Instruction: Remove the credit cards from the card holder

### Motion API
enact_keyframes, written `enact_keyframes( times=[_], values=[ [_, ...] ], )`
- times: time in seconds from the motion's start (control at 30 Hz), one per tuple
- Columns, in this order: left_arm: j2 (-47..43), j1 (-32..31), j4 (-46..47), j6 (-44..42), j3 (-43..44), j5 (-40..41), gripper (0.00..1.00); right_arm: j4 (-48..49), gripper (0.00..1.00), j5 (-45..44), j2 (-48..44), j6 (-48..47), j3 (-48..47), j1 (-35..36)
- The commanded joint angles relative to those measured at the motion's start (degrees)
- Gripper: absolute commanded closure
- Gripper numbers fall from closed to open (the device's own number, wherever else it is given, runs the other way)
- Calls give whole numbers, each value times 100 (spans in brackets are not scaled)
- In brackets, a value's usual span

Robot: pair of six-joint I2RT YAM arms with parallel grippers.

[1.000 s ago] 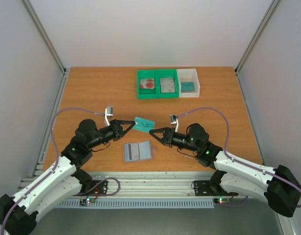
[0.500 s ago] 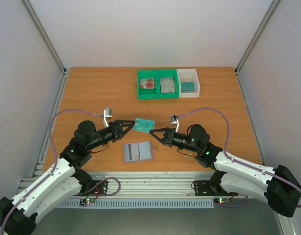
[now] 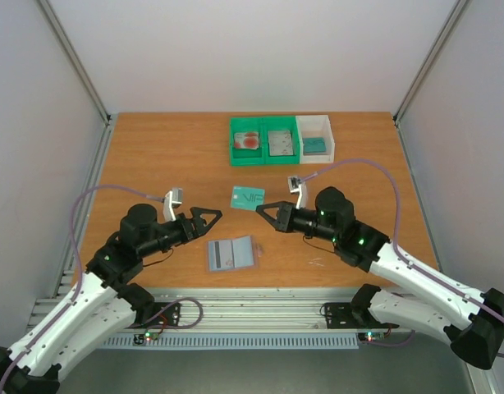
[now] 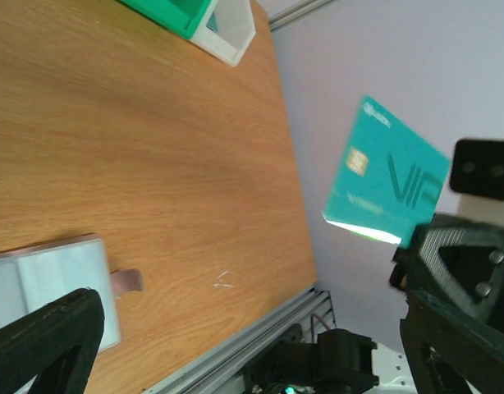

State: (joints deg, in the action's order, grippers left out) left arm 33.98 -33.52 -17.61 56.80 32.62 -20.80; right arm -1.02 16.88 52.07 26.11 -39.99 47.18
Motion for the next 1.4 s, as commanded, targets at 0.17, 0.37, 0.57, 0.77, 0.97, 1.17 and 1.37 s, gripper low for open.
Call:
enact_keyframes(
  times=[0.17,0.37,0.57,0.77,0.97,1.17,1.37],
  values=[
    [-286,-18,-1258,-1222,354,460,1,-2082,99,502,1157,-1755,-1502,-887],
    [-300,-17,-1578,-1619,437,662,1,-2418,99,903,1632,-2254,-2013,-1783],
    [-84,-23,-1904,-1941,581,804,1,-2852,99,1049,2150,-2918,-2541,-2596],
    [70,-23,-1972,-2117,616,877,1,-3149,99,1427,2850,-3341,-3117,-3393],
    [152,-17,-2009,-2205,666,928,1,-3239,99,1616,3401,-3596,-3465,-4117],
    [172,-10,-1959,-2326,691,1127,1,-3550,99,1131,4141,-3976,-4218,-4472],
    [544,-13,-1937,-2398,912,1145,1,-4136,99,518,5015,-4387,-5358,-4563]
  ],
)
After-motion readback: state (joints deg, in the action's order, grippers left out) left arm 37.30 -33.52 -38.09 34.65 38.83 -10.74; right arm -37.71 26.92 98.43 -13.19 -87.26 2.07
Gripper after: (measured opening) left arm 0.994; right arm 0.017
